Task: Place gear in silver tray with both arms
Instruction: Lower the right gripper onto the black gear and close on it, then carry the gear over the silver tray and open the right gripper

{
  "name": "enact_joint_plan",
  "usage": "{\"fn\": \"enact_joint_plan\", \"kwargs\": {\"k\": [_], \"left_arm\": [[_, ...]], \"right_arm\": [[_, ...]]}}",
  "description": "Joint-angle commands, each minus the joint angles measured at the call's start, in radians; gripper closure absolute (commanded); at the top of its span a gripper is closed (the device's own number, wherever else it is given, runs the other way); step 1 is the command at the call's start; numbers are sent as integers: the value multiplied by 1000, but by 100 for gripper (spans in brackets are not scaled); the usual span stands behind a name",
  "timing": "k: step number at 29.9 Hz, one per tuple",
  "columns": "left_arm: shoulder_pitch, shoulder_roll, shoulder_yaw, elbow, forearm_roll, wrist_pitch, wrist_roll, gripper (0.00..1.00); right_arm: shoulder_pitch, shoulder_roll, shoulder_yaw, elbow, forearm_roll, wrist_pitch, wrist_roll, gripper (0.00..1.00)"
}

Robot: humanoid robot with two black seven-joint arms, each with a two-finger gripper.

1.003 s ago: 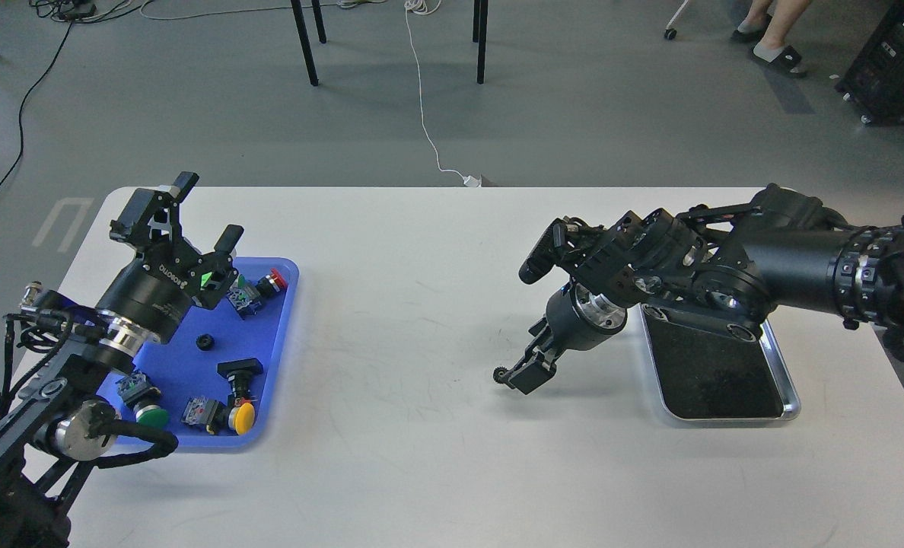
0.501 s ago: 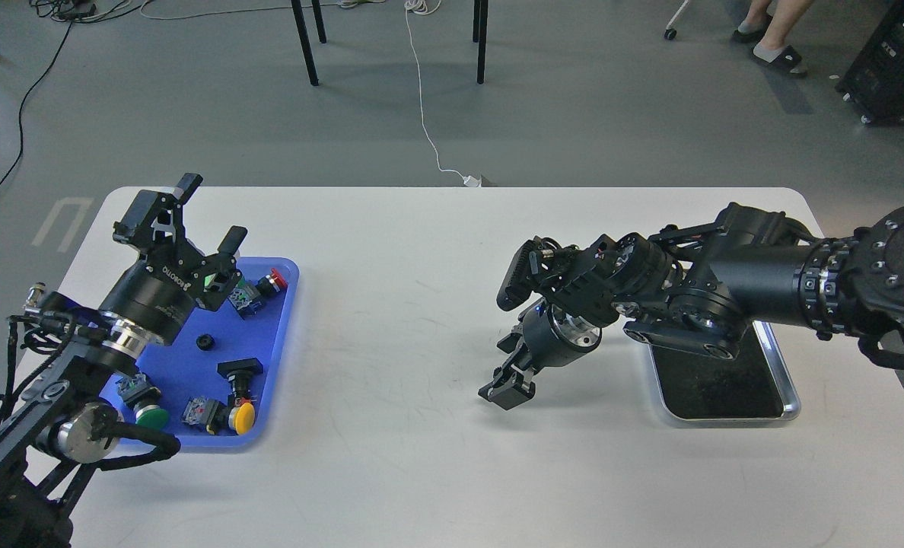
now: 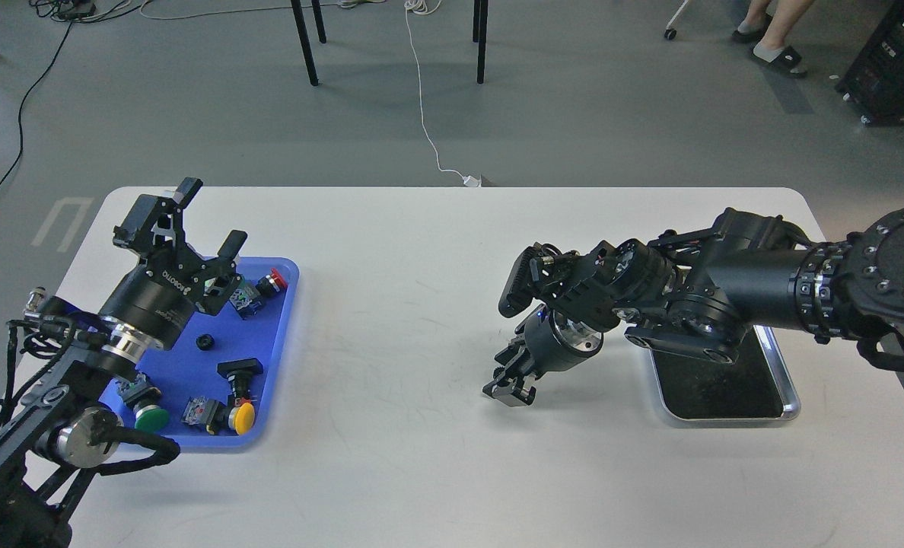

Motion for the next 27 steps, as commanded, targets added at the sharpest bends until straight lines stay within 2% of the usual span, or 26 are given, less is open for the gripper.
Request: {"fn": "enact_joint_plan", "kwargs": {"k": [1, 4, 10, 16, 22, 27], "left_arm": [[0, 0, 0, 0, 0, -1, 0, 2], [0, 0, 0, 0, 0, -1, 2, 2], [-1, 0, 0, 0, 0, -1, 8, 2], [-1, 1, 0, 0, -1, -2, 8, 2], [-8, 1, 5, 0, 0, -4, 12, 2], [-8, 0, 11, 0, 0, -4, 12, 2]], "right_arm": [[0, 0, -2, 0, 0, 0, 0, 66], [0, 0, -5, 0, 0, 0, 0, 75], [0, -1, -5, 2, 0, 0, 0, 84], [36, -29, -5, 11, 2, 0, 0, 85], [119, -157, -7, 64, -29, 3, 0, 85], [128, -318, -7, 64, -145, 3, 0, 85]]}}
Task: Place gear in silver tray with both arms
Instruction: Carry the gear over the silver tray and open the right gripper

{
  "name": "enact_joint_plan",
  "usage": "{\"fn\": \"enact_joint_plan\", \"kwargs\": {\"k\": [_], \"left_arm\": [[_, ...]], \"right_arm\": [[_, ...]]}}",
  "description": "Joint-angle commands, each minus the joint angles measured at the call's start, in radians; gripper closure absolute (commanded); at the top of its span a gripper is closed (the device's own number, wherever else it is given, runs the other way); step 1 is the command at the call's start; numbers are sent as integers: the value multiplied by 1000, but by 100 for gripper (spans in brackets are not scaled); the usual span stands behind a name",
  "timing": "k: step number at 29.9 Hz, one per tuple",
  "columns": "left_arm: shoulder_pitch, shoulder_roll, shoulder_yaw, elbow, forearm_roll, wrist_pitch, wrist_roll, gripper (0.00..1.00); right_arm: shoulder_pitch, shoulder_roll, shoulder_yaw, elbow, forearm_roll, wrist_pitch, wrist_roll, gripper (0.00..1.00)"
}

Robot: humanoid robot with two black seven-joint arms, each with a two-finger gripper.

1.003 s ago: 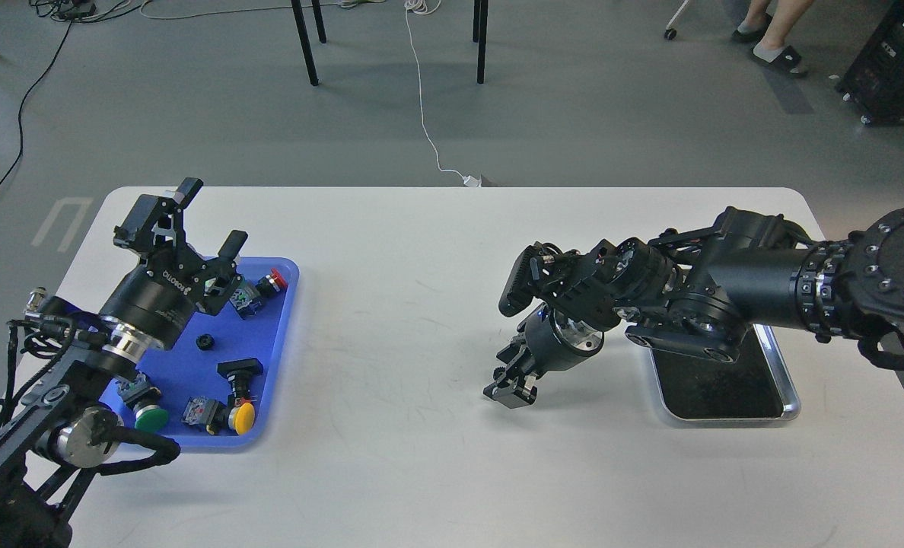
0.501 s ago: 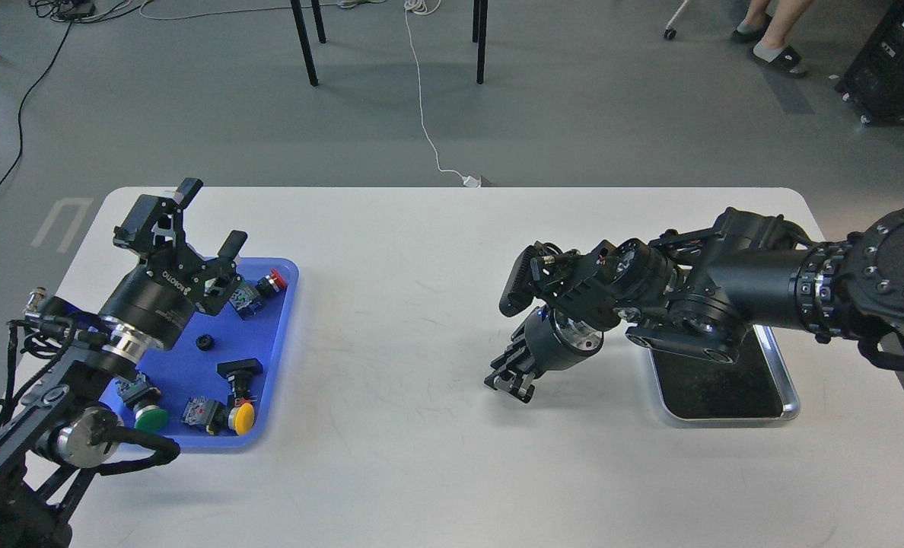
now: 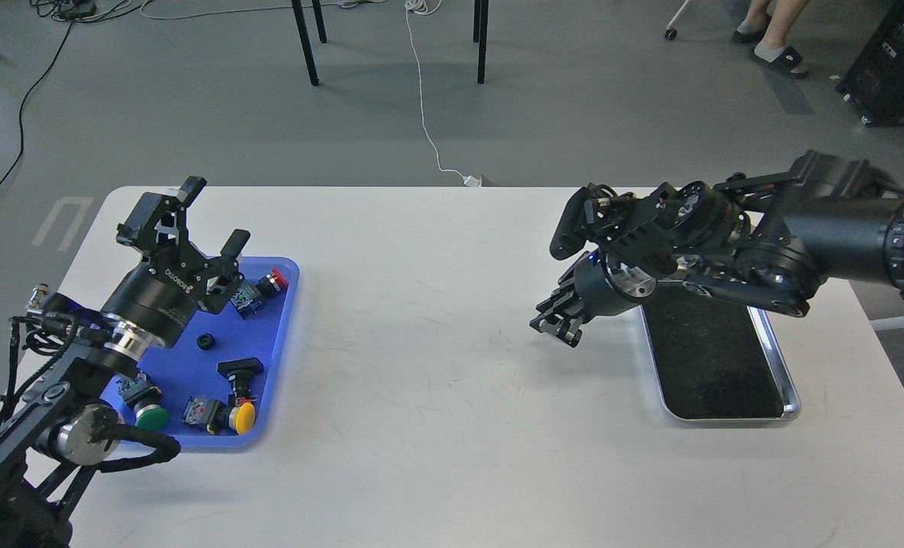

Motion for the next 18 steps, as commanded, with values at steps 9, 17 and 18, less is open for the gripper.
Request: {"fn": "enact_joint_plan", "kwargs": {"k": [9, 17, 18], "left_arm": [[-5, -19, 10, 0, 0, 0, 3, 2], [-5, -31, 11, 0, 0, 0, 9, 2], [-5, -33, 11, 0, 0, 0, 9, 2]], "right_arm": [[-38, -206, -43, -72, -121, 0, 0, 84], [-125, -172, -40, -179, -120, -3, 0, 84], [-142, -166, -39, -195, -120, -3, 0, 84]]}}
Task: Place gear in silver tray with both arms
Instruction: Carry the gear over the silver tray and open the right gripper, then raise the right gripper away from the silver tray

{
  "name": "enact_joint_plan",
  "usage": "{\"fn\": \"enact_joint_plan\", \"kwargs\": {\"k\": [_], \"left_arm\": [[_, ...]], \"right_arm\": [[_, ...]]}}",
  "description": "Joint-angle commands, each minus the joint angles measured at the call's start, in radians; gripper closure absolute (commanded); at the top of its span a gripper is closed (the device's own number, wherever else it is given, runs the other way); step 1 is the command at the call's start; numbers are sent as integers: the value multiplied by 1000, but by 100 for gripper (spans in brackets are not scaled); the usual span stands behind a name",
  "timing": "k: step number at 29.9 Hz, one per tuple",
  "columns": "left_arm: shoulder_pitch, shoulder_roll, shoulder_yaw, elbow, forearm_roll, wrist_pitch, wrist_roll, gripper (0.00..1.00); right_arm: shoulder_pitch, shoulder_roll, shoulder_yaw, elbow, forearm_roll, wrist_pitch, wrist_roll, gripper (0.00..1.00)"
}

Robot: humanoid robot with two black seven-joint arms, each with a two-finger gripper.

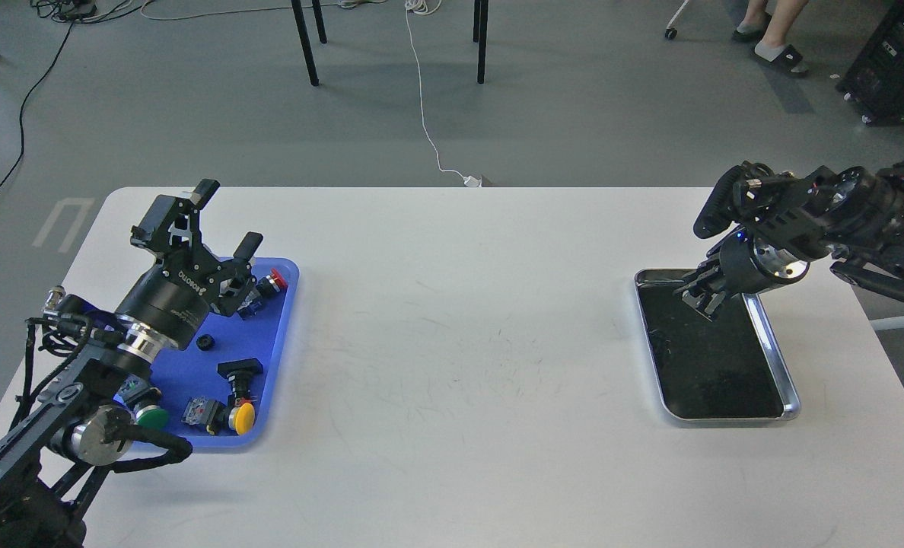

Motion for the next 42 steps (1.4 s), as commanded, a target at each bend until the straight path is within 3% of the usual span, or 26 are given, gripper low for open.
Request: {"fn": "enact_joint_plan", "kwargs": {"k": [1, 14, 17, 19, 23, 32, 42], "left_arm": [[0, -3, 0, 0, 0, 0, 0, 2], [0, -11, 0, 0, 3, 0, 6, 2], [0, -11, 0, 0, 3, 0, 6, 2], [0, -12, 0, 0, 3, 1, 6, 2], [0, -11, 0, 0, 3, 0, 6, 2], [0, -11, 0, 0, 3, 0, 6, 2], [0, -15, 0, 0, 3, 0, 6, 2]], "right_arm": [[-52, 21, 2, -53, 1, -4, 0, 84], [-138, 67, 5, -135, 3, -50, 0, 81], [-138, 67, 7, -132, 4, -52, 0, 72], [-138, 67, 7, -127, 4, -52, 0, 55], [-130, 61, 7, -116, 9, -54, 0, 36], [-107, 40, 22, -69, 12, -54, 0, 21], [72, -111, 74, 158, 15, -41, 0, 9]]}}
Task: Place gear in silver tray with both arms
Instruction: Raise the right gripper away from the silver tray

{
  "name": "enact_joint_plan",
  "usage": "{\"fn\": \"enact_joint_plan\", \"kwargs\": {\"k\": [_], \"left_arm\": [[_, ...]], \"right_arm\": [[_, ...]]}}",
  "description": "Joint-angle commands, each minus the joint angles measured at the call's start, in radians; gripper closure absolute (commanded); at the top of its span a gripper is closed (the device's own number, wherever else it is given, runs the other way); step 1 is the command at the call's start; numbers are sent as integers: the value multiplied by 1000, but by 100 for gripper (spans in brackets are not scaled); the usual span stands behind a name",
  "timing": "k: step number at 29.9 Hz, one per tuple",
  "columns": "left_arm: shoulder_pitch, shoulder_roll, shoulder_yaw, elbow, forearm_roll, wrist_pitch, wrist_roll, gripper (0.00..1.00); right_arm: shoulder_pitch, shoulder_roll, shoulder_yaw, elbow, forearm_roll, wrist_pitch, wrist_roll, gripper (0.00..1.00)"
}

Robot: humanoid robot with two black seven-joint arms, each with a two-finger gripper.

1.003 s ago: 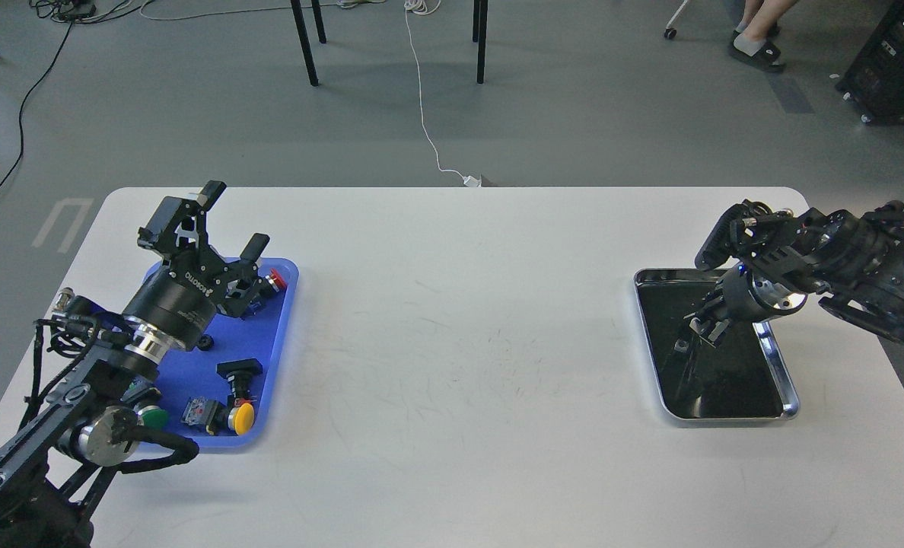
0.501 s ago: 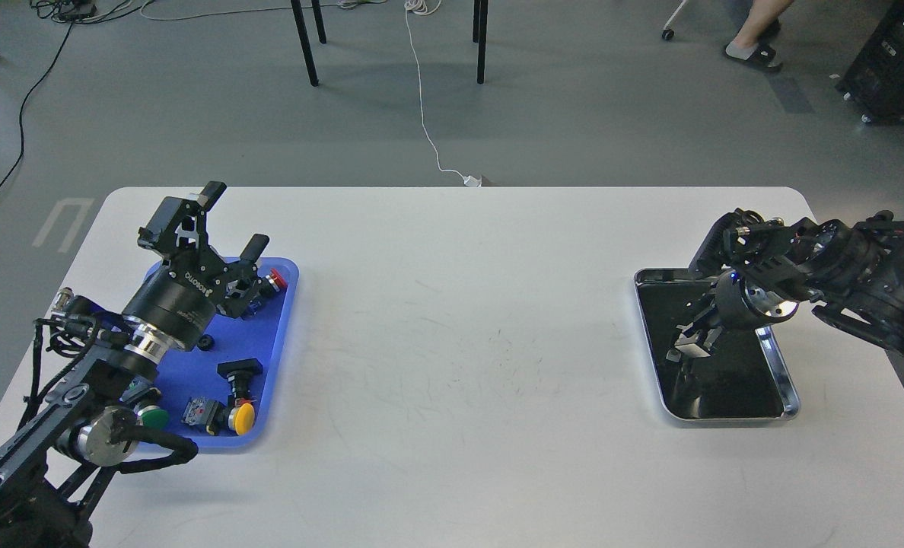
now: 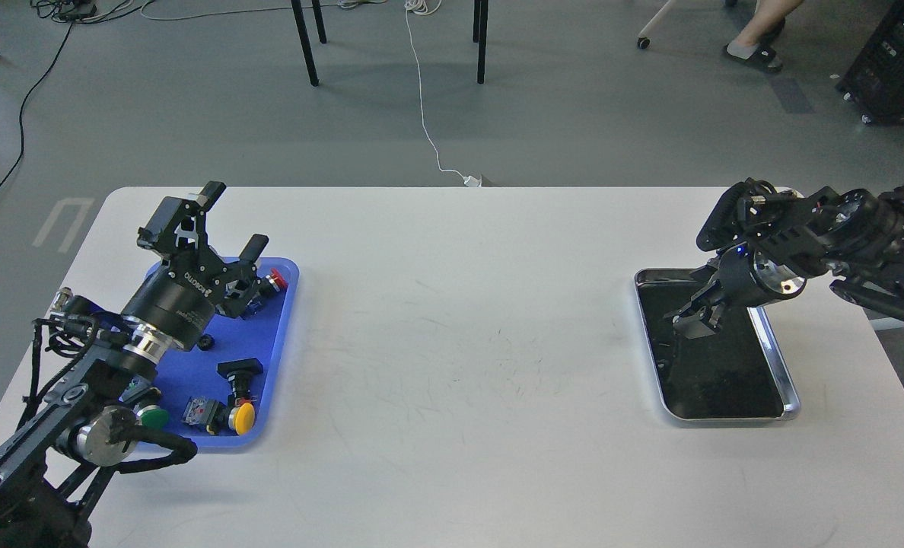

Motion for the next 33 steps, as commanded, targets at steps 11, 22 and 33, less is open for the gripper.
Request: {"fn": "enact_joint_plan", "kwargs": {"k": [11, 22, 33], "left_arm": [[-1, 21, -2, 0, 0, 2, -16, 2], [-28, 117, 3, -1, 274, -1, -125, 2], [-242, 393, 254, -17, 1004, 9, -125, 3]], "right_arm": [[-67, -34, 273, 52, 613, -10, 0, 4], [-578, 83, 811, 43, 1176, -3, 0, 4], [-687, 129, 870, 22, 1261, 30, 0, 4]]}}
